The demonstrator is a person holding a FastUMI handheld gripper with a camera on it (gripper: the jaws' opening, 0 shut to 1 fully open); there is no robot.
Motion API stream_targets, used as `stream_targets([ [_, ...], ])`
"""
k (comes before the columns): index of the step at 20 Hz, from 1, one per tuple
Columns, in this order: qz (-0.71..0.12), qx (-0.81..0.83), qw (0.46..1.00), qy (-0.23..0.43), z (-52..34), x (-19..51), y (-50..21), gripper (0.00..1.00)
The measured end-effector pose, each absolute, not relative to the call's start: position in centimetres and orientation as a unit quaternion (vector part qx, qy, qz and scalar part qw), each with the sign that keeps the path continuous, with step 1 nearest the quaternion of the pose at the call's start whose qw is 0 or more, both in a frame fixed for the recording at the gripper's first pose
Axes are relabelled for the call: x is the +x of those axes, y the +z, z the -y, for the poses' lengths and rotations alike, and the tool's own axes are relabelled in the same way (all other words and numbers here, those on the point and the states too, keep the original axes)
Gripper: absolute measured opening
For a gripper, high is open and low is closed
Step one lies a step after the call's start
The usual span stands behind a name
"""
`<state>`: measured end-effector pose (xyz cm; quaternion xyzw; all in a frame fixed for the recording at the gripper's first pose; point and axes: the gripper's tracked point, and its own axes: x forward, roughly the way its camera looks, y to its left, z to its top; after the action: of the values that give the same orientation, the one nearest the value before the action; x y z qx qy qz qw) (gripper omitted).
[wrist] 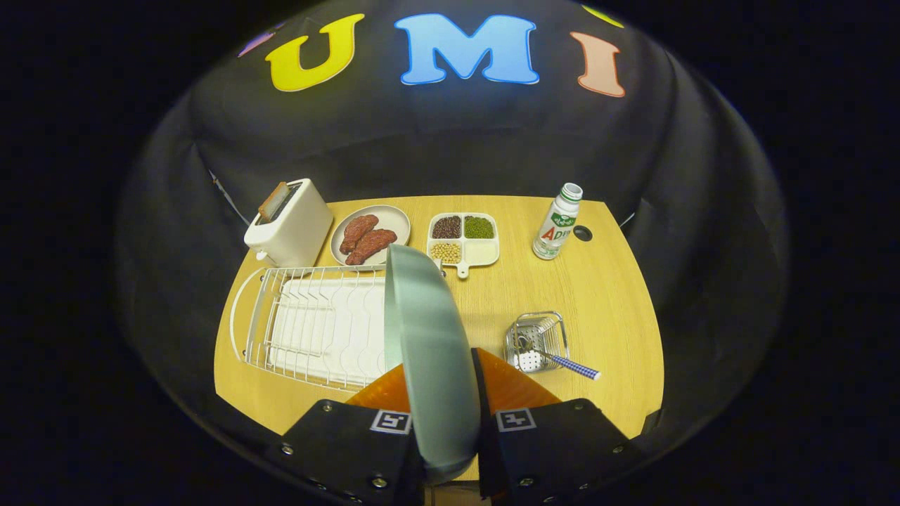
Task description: Take the plate from the dish rack, then take the spoon from the basket and place it into the plate.
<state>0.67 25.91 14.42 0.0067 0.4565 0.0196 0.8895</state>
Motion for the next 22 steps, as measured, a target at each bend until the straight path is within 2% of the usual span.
stream_targets([
  [7,-0.462,0.059,0.884,0.049,-20.9,-4.2,13.5,0.29],
  [13,-0.486,0.093,0.865,0.080,-18.6,-7.5,9.8,0.29],
  [22,-0.506,0.174,0.835,0.127,-20.6,-11.4,1.0,0.29],
])
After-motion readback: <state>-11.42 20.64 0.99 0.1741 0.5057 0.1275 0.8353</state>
